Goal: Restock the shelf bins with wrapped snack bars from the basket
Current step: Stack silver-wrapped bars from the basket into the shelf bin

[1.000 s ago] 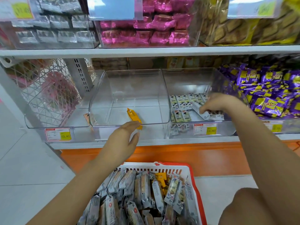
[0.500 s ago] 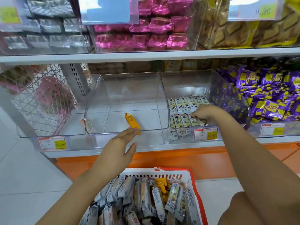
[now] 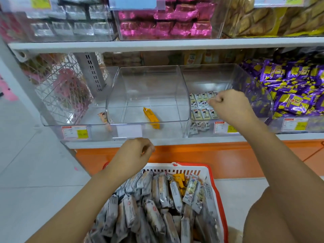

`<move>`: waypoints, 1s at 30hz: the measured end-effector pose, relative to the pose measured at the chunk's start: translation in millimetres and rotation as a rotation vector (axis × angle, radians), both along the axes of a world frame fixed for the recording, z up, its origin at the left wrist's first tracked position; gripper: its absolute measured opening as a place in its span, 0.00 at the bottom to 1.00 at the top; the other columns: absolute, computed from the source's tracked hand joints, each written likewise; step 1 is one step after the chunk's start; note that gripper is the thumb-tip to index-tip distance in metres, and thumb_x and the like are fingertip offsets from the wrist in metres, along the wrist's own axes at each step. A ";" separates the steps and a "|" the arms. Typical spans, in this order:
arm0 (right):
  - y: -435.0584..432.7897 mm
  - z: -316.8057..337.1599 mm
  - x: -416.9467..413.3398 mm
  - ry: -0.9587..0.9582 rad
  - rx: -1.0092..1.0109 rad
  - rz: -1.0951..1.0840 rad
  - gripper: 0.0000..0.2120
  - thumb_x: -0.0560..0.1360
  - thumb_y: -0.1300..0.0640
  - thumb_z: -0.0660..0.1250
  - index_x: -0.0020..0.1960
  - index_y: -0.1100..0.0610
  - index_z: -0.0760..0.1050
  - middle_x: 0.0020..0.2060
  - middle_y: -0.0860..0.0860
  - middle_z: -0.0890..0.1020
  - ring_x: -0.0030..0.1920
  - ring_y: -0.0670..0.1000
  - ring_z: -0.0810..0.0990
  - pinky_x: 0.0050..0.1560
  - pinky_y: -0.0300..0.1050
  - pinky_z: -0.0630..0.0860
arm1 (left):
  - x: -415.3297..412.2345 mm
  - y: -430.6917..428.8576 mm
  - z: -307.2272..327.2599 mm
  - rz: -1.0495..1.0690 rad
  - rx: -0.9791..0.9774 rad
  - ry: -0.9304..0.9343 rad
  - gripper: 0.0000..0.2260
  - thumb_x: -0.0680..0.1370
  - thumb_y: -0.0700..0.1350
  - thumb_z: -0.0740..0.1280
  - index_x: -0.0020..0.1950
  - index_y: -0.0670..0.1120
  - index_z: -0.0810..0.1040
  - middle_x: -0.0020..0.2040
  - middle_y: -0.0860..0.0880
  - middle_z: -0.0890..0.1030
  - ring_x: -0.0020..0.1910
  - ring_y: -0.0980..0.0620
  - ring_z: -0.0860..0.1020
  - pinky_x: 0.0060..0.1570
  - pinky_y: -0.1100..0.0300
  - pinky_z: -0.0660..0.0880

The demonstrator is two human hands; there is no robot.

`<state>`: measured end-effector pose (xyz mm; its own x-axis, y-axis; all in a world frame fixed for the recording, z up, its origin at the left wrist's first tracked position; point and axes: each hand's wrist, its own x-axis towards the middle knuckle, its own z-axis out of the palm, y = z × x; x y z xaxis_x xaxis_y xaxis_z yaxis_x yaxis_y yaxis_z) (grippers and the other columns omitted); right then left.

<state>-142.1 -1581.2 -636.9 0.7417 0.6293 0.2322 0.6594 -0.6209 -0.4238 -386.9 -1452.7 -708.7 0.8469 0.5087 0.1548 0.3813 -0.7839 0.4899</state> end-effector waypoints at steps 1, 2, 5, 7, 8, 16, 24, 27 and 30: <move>-2.3 -4.0 -11.8 -0.006 -0.003 0.034 0.19 0.77 0.55 0.62 0.30 0.59 0.63 0.28 0.57 0.69 0.34 0.58 0.70 0.34 0.47 0.64 | -5.8 0.7 -4.8 0.001 0.005 0.092 0.11 0.80 0.45 0.61 0.45 0.44 0.81 0.36 0.54 0.78 0.33 0.58 0.74 0.32 0.70 0.66; -4.1 -9.3 -24.0 -0.001 -0.006 0.076 0.20 0.77 0.54 0.63 0.30 0.59 0.63 0.28 0.57 0.69 0.34 0.57 0.70 0.33 0.47 0.64 | -11.8 1.3 -9.7 -0.002 0.021 0.191 0.12 0.80 0.46 0.61 0.44 0.42 0.80 0.34 0.50 0.78 0.32 0.55 0.73 0.30 0.67 0.65; -2.9 -39.9 -57.6 0.113 -0.132 0.229 0.17 0.78 0.52 0.63 0.33 0.57 0.68 0.33 0.55 0.75 0.38 0.56 0.75 0.40 0.47 0.72 | -30.9 2.7 -26.5 -0.018 0.021 0.471 0.14 0.81 0.46 0.59 0.39 0.41 0.74 0.33 0.47 0.74 0.33 0.51 0.69 0.32 0.61 0.64; 0.6 -69.2 -79.0 0.176 -0.361 0.328 0.13 0.79 0.50 0.62 0.41 0.58 0.73 0.38 0.54 0.77 0.41 0.54 0.76 0.44 0.47 0.75 | -42.5 3.6 -38.3 -0.033 -0.037 0.677 0.15 0.81 0.46 0.57 0.35 0.44 0.69 0.33 0.47 0.69 0.36 0.50 0.68 0.39 0.58 0.69; 2.6 -85.8 -89.1 0.195 -0.480 0.379 0.14 0.79 0.48 0.62 0.43 0.58 0.74 0.38 0.53 0.76 0.41 0.53 0.76 0.44 0.46 0.74 | -47.8 4.6 -44.9 -0.039 -0.070 0.779 0.15 0.81 0.46 0.57 0.34 0.45 0.67 0.34 0.48 0.67 0.36 0.50 0.68 0.40 0.57 0.69; 14.2 -186.9 -132.1 0.389 -0.811 0.384 0.21 0.80 0.45 0.60 0.34 0.57 0.69 0.28 0.50 0.66 0.27 0.48 0.64 0.33 0.42 0.69 | -61.7 -8.2 -71.1 -0.124 -0.287 1.043 0.19 0.82 0.42 0.55 0.31 0.47 0.56 0.30 0.48 0.56 0.28 0.52 0.53 0.31 0.59 0.53; 15.7 -254.4 -152.1 0.455 -0.679 0.093 0.40 0.71 0.28 0.59 0.60 0.64 0.72 0.54 0.60 0.76 0.58 0.58 0.75 0.55 0.49 0.73 | -51.2 -16.1 -73.0 -0.128 -0.323 1.071 0.18 0.82 0.43 0.56 0.32 0.47 0.58 0.31 0.48 0.57 0.28 0.51 0.54 0.34 0.57 0.58; 24.7 -261.2 -152.0 0.491 -0.651 0.066 0.46 0.69 0.31 0.66 0.72 0.65 0.62 0.68 0.60 0.68 0.67 0.61 0.67 0.59 0.51 0.72 | -46.6 -14.1 -73.4 -0.104 -0.303 1.072 0.19 0.81 0.43 0.57 0.31 0.47 0.59 0.30 0.48 0.59 0.27 0.52 0.56 0.33 0.58 0.60; 28.8 -251.9 -145.2 0.557 -0.567 0.075 0.24 0.68 0.38 0.72 0.44 0.59 0.73 0.37 0.53 0.75 0.36 0.50 0.75 0.29 0.41 0.70 | -43.4 -11.3 -73.9 -0.122 -0.340 1.069 0.20 0.82 0.45 0.56 0.31 0.46 0.60 0.30 0.49 0.58 0.27 0.52 0.55 0.32 0.57 0.57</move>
